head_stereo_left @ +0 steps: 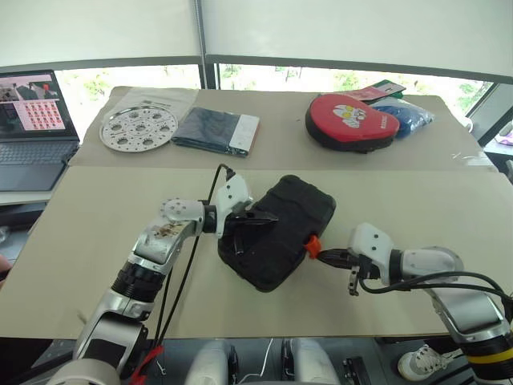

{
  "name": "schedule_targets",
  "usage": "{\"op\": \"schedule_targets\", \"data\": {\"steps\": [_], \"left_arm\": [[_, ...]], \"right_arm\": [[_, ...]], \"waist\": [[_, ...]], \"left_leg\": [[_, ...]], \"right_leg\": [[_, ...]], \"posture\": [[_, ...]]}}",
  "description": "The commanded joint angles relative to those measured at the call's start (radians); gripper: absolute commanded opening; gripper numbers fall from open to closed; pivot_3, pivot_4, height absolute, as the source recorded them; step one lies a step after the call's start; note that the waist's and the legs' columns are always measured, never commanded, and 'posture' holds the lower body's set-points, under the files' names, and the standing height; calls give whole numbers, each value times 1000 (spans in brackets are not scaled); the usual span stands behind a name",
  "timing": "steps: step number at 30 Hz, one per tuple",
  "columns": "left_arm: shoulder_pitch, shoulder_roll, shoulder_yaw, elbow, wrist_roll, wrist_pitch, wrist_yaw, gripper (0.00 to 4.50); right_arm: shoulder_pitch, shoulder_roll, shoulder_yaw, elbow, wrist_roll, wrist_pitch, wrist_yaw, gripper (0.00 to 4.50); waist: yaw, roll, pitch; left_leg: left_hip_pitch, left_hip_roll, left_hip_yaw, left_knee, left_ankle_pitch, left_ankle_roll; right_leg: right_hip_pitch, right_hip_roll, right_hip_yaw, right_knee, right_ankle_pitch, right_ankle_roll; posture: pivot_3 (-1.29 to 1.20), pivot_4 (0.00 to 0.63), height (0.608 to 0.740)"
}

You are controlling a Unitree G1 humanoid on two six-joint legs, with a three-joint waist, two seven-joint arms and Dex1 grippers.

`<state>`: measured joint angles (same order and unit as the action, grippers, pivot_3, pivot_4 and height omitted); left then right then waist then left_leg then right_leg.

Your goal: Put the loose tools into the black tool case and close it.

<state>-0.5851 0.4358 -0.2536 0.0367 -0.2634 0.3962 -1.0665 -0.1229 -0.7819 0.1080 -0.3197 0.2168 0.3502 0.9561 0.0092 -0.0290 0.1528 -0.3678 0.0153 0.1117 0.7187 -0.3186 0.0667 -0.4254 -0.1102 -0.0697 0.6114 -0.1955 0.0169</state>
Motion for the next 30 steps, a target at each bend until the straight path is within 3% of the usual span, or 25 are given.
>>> {"op": "schedule_targets", "data": {"steps": [1,10,22,30], "left_arm": [[21,0,-34,-10,20,18,3,55],[31,-1,-79,1,58,39,1,55],[40,-39,-122,41,104,65,30,55],[35,-40,-127,51,110,63,20,55]], "right_arm": [[-69,27,16,0,-9,-3,-10,5],[-127,70,57,49,-46,17,-23,5],[-30,-24,-29,-74,17,112,16,5],[-85,17,6,-40,10,107,-10,5]], "waist": [[-1,0,0],[-5,1,-1],[7,14,-8],[5,13,-12]], "left_leg": [[0,0,0,0,0,0],[0,0,0,0,0,0],[2,0,0,1,-1,1],[2,-1,0,1,-2,3]], "right_leg": [[0,0,0,0,0,0],[0,0,0,0,0,0],[2,-1,0,0,0,0],[3,-1,0,0,0,0]], "posture": [[0,150,740],[0,150,740],[0,150,740],[0,150,740]]}}
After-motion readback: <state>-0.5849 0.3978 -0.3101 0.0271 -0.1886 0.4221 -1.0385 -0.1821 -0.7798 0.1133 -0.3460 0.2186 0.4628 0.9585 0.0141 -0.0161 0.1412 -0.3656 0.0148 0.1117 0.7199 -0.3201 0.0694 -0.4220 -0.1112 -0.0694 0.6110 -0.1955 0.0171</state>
